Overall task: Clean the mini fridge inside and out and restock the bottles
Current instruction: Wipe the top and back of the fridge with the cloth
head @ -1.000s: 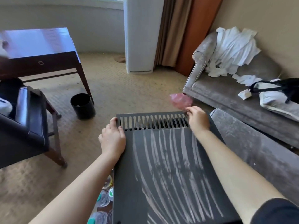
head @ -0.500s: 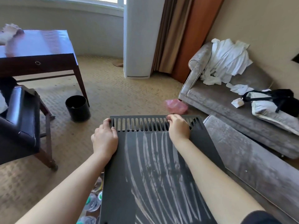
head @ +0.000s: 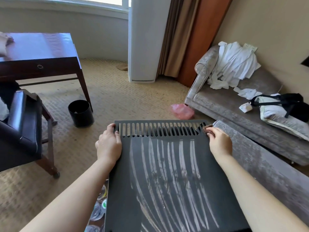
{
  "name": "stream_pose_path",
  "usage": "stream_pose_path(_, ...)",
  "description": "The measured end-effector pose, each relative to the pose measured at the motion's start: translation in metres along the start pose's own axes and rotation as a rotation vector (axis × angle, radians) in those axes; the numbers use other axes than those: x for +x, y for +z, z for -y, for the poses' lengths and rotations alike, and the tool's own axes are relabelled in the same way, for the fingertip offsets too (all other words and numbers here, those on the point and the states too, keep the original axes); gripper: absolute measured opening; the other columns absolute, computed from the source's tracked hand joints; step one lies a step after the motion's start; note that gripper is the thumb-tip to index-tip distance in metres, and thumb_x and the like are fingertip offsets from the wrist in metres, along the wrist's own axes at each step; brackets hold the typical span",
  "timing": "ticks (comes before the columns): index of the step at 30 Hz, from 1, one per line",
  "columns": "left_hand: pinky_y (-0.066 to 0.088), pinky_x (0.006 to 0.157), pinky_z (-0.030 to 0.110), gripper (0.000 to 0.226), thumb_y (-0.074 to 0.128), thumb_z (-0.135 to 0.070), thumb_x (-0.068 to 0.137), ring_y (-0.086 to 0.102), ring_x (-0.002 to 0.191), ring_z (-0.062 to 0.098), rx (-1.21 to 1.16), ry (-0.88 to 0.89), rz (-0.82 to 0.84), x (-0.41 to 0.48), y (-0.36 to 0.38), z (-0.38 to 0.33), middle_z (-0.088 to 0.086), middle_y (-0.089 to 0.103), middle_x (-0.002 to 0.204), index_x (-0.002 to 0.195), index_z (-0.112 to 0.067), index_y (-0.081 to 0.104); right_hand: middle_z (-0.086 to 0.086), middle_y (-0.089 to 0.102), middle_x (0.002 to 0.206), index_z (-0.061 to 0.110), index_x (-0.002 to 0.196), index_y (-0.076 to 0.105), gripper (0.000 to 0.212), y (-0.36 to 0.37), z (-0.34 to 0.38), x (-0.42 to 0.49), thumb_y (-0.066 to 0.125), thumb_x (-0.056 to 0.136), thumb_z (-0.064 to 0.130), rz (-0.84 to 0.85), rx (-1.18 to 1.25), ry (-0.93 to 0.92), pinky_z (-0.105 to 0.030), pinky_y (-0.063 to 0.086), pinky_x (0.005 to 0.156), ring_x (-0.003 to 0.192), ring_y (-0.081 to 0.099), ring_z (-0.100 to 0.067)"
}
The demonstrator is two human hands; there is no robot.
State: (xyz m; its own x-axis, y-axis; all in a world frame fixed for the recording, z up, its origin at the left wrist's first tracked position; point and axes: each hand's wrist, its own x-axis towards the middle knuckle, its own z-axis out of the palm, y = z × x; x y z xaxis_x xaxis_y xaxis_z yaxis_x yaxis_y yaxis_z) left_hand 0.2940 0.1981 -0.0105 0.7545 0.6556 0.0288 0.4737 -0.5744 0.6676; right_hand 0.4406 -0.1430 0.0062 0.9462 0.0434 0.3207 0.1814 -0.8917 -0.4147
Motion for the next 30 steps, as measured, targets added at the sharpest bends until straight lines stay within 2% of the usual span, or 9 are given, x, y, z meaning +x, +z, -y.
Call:
stream_pose_path(5,0.032,0.095,0.045,0.036,0.036,-0.023,0.099,0.047,0.117,0.034,0.005,0.009,-0.003,-0.001,0.000,0.000,0.013,0.057,0.127,0.134,-0.017,0.042,-0.004,0.068,0.112,0.012,0.105,0.071,0.023,0.015,0.012,0.011,0.060,0.088,0.002,0.025,0.012,-0.068,-0.032,0.047,0.085,0.102,0.061,-0.029)
stream_pose_path(8,0.033,0.095,0.045,0.036,0.037,-0.023,0.099,0.047,0.117,0.034,0.016,0.017,-0.006,-0.001,0.001,-0.001,0.012,0.057,0.127,0.134,-0.016,0.042,-0.006,0.064,0.119,0.015,0.113,0.067,0.024,0.014,0.006,0.038,0.054,0.094,0.008,0.079,0.009,0.045,-0.033,0.045,0.083,0.104,0.058,-0.031)
stream_pose_path(11,0.034,0.094,0.045,0.036,0.037,-0.022,0.098,0.048,0.116,0.034,0.026,0.028,-0.011,0.001,0.001,-0.001,0.013,0.057,0.126,0.133,-0.015,0.042,-0.012,0.064,0.115,0.018,0.116,0.063,0.023,0.018,0.013,0.062,0.048,0.098,0.017,0.138,0.035,0.207,-0.034,0.045,0.082,0.102,0.057,-0.033)
stream_pose_path(14,0.036,0.095,0.045,0.036,0.037,-0.022,0.099,0.047,0.118,0.033,-0.008,0.030,0.002,0.000,0.001,0.000,0.012,0.056,0.129,0.134,-0.015,0.041,-0.012,0.067,0.113,0.017,0.116,0.064,0.023,0.015,0.013,0.072,0.049,0.098,0.021,0.152,0.131,0.335,-0.033,0.044,0.085,0.104,0.059,-0.033)
stream_pose_path(17,0.038,0.097,0.044,0.037,0.037,-0.022,0.100,0.047,0.120,0.034,-0.067,0.025,0.013,-0.001,0.002,0.001,0.014,0.053,0.131,0.135,-0.014,0.039,-0.012,0.067,0.114,0.016,0.116,0.066,0.023,0.001,-0.001,0.066,0.055,0.096,0.023,0.226,0.084,0.335,-0.031,0.041,0.082,0.107,0.058,-0.034)
stream_pose_path(21,0.038,0.096,0.044,0.037,0.038,-0.021,0.099,0.047,0.119,0.035,-0.074,0.025,0.016,0.000,0.002,0.002,0.015,0.053,0.131,0.135,-0.014,0.039,-0.012,0.068,0.113,0.015,0.112,0.068,0.023,-0.021,-0.019,0.059,0.060,0.094,0.026,0.373,-0.033,0.310,-0.026,0.035,0.073,0.101,0.059,-0.031)
stream_pose_path(24,0.038,0.098,0.045,0.037,0.038,-0.021,0.099,0.046,0.120,0.034,-0.067,0.032,0.018,0.001,0.002,0.003,0.014,0.053,0.131,0.135,-0.014,0.039,-0.010,0.068,0.109,0.018,0.111,0.067,0.020,-0.017,-0.004,0.062,0.058,0.095,0.024,0.250,0.014,0.318,-0.028,0.042,0.072,0.097,0.061,-0.031)
stream_pose_path(27,0.039,0.098,0.045,0.037,0.038,-0.020,0.098,0.047,0.120,0.034,-0.065,0.036,0.006,0.001,0.003,0.003,0.014,0.053,0.131,0.134,-0.013,0.040,-0.009,0.068,0.109,0.021,0.112,0.065,0.020,0.008,0.018,0.051,0.053,0.096,0.021,0.116,0.137,0.332,-0.033,0.047,0.082,0.100,0.060,-0.032)
stream_pose_path(30,0.039,0.097,0.044,0.037,0.039,-0.020,0.098,0.047,0.120,0.033,-0.060,0.038,-0.002,0.003,0.006,0.003,0.013,0.053,0.130,0.134,-0.013,0.039,-0.010,0.068,0.110,0.020,0.114,0.064,0.022,0.012,0.017,0.053,0.052,0.097,0.023,0.114,0.185,0.350,-0.033,0.045,0.085,0.104,0.060,-0.033)
